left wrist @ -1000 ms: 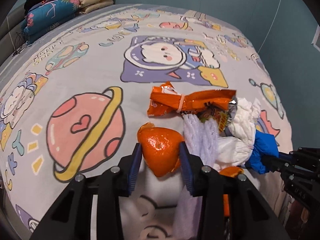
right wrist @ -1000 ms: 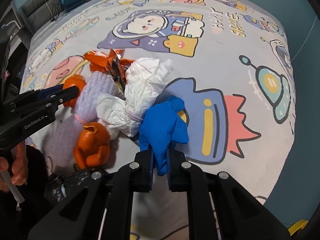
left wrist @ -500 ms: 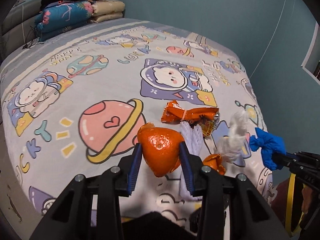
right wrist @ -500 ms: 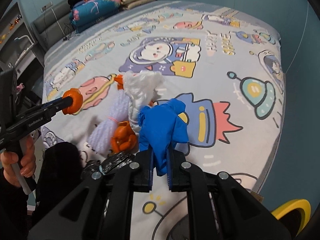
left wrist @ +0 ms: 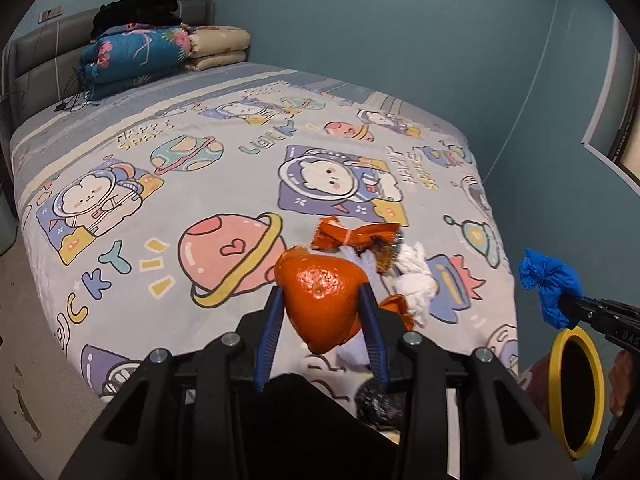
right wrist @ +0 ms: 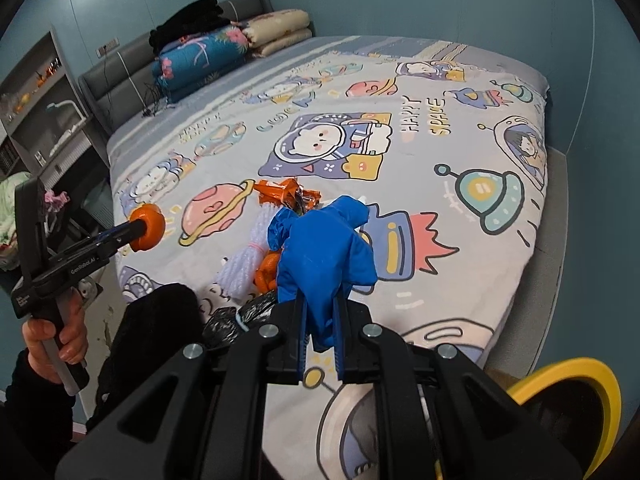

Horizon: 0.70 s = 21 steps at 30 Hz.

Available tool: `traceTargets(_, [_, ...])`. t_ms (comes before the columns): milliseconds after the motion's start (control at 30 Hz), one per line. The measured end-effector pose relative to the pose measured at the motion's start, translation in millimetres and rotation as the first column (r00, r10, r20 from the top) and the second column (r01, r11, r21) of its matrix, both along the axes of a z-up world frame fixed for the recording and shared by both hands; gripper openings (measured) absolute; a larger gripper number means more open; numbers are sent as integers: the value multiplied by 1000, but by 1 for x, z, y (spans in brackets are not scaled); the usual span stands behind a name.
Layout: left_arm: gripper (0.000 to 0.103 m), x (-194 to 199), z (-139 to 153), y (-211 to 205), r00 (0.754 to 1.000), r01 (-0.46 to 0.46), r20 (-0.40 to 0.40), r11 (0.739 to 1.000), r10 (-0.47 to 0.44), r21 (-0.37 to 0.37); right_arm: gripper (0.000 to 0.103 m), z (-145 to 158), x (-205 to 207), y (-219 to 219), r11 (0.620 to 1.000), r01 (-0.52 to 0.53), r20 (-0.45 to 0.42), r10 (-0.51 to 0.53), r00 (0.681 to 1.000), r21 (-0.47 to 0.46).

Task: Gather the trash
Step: 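Carry the orange peel and blue glove over to the yellow-rimmed bin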

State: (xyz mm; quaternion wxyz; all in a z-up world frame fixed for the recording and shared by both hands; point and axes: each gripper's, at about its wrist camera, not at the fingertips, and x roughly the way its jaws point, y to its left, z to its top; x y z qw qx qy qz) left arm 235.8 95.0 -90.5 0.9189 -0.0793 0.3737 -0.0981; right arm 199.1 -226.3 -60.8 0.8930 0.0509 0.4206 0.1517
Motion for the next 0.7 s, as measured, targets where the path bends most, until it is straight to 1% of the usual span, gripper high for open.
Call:
traceTargets(200, [36,-21,13,-23,999,45,28,999,-45,-3,9,12,-28,-17,999,9,24,-10,1000,35])
traceTargets(367, [36,-34,24,-46,994,93,50,996,-93,-8,9,22,-48,-37,997,41,50,-44,998,60])
traceTargets(700, [36,-66,49,-100,973,199,117,980,-200,12,10,34,-75,-76,989,114,88,-122,989,90])
